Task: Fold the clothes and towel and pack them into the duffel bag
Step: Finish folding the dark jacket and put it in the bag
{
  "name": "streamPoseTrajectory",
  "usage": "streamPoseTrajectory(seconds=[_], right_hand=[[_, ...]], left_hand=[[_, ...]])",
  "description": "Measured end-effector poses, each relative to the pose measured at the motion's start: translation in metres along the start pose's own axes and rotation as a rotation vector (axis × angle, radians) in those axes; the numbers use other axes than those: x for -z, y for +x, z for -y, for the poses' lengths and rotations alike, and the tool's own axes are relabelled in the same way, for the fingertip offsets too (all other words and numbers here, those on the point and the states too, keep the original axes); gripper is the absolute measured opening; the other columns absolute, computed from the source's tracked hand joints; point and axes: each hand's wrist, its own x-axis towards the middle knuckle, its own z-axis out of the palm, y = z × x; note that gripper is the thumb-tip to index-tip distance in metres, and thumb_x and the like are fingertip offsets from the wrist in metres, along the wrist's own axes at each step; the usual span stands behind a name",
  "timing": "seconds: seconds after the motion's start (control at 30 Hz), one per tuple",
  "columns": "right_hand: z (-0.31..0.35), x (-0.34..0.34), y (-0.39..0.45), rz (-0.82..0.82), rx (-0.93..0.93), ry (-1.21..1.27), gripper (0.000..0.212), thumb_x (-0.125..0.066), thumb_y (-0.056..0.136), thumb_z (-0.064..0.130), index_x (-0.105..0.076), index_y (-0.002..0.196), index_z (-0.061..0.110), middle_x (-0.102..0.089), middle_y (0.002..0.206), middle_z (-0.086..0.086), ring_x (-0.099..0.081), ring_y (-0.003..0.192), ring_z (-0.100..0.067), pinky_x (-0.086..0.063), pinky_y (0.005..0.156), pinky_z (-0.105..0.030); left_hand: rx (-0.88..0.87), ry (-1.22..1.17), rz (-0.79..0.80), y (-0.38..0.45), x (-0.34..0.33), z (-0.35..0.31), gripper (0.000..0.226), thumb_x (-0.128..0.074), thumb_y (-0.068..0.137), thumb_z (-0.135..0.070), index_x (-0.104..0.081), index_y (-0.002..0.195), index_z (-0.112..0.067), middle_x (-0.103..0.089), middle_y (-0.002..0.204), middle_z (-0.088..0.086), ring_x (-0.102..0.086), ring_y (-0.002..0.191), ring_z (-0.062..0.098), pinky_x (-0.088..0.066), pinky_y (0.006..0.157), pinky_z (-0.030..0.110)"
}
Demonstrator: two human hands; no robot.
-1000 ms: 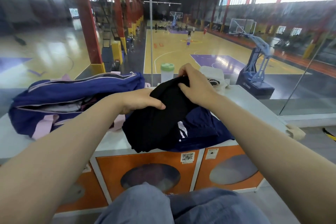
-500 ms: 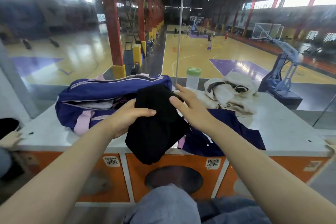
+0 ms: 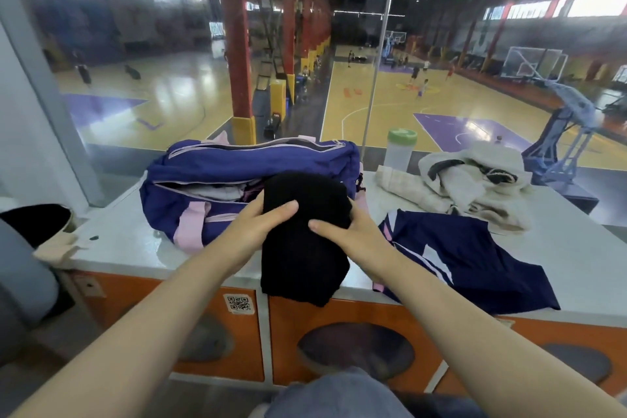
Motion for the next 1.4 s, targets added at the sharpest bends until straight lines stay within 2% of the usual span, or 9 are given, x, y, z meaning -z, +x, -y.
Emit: streamPoseTrajectory(seconds=[0.1,0.2,0.37,0.43,0.6,0.77,0.93,1.2,1.4], right_hand=[[-0.002,0.011,0.006,-0.051,-0.137,0.146,0.037,-0.072,0.084,0.012,-0.061,0.118,0.022,-0.071,0.112,0.001,-0.068,0.103,-0.016,-0.054,0.085,-0.025],[-0.003,0.024,0.007,-0.092,-0.24,0.266,0.033,-0.068,0.08,0.004,-0.067,0.113,0.011,-0.074,0.106,-0.01,-0.069,0.102,-0.028,-0.053,0.095,-0.042],[-0.001,0.031,0.013,-0.074,-0.29,0.287,0.033,-0.066,0.08,0.008,-0.069,0.113,0.009,-0.073,0.107,-0.013,-0.069,0.102,-0.031,-0.053,0.093,-0.042],[0.001,0.03,0.017,-0.052,-0.298,0.28,0.033,-0.065,0.081,0.009,-0.068,0.114,0.007,-0.073,0.108,-0.014,-0.069,0.101,-0.031,-0.053,0.09,-0.04],[0.012,0.026,0.03,-0.01,-0.297,0.266,0.038,-0.066,0.08,0.011,-0.066,0.118,0.006,-0.071,0.111,-0.017,-0.067,0.105,-0.034,-0.052,0.095,-0.042],[0.032,0.002,0.05,0.031,-0.204,0.31,0.035,-0.066,0.082,0.015,-0.067,0.117,0.009,-0.072,0.11,-0.011,-0.069,0.101,-0.029,-0.054,0.087,-0.038],[0.04,-0.046,0.103,0.054,-0.245,0.234,0.012,-0.059,0.079,0.007,-0.067,0.087,0.012,-0.067,0.077,-0.004,-0.062,0.069,-0.018,-0.049,0.059,-0.022],[0.012,-0.101,0.22,-0.107,-0.092,0.122,0.051,-0.06,0.084,0.02,-0.05,0.133,0.01,-0.064,0.118,-0.013,-0.064,0.102,-0.03,-0.054,0.091,-0.041],[-0.003,-0.09,0.257,-0.087,0.113,-0.899,0.037,-0.055,0.093,0.019,-0.054,0.128,0.006,-0.061,0.124,-0.016,-0.058,0.113,-0.032,-0.045,0.096,-0.035]], left_hand=[[-0.28,0.287,-0.197,0.026,0.04,0.005,0.02,-0.055,0.094,-0.026,-0.07,0.104,-0.034,-0.064,0.123,-0.013,-0.056,0.119,0.006,-0.041,0.105,0.034],[-0.594,0.951,-0.445,0.057,0.081,0.005,0.019,-0.061,0.088,-0.018,-0.069,0.086,-0.035,-0.056,0.129,0.0,-0.045,0.127,0.022,-0.032,0.109,0.046],[-0.566,1.9,-0.002,0.097,0.108,0.0,0.016,-0.059,0.085,-0.042,-0.072,0.095,-0.044,-0.021,0.16,0.0,-0.01,0.147,0.031,-0.003,0.116,0.056],[-0.56,2.033,-0.038,0.108,0.112,-0.004,0.023,-0.058,0.087,-0.042,-0.07,0.107,-0.042,-0.009,0.163,0.003,-0.005,0.148,0.032,0.001,0.114,0.059],[-0.392,2.151,-0.346,0.133,0.117,-0.037,0.048,-0.058,0.089,-0.026,-0.048,0.136,-0.031,0.008,0.162,0.009,0.002,0.148,0.036,-0.006,0.112,0.064],[-0.309,2.022,-0.436,0.139,0.119,-0.053,0.076,-0.067,0.083,-0.024,-0.025,0.145,-0.036,-0.043,0.137,0.011,-0.039,0.127,0.035,-0.024,0.108,0.061],[-0.332,2.008,-0.397,0.143,0.119,-0.066,0.062,-0.053,0.092,-0.027,-0.025,0.147,-0.036,-0.053,0.119,0.01,-0.055,0.109,0.035,-0.014,0.113,0.056],[-0.458,2.013,-0.382,0.148,0.121,-0.079,0.052,-0.034,0.095,-0.02,-0.032,0.144,-0.037,-0.057,0.109,0.007,-0.06,0.098,0.034,-0.013,0.116,0.049],[-0.487,2.04,-0.345,0.156,0.135,-0.075,0.058,-0.045,0.092,-0.018,-0.031,0.145,-0.036,-0.057,0.109,0.006,-0.062,0.095,0.031,-0.016,0.115,0.047]])
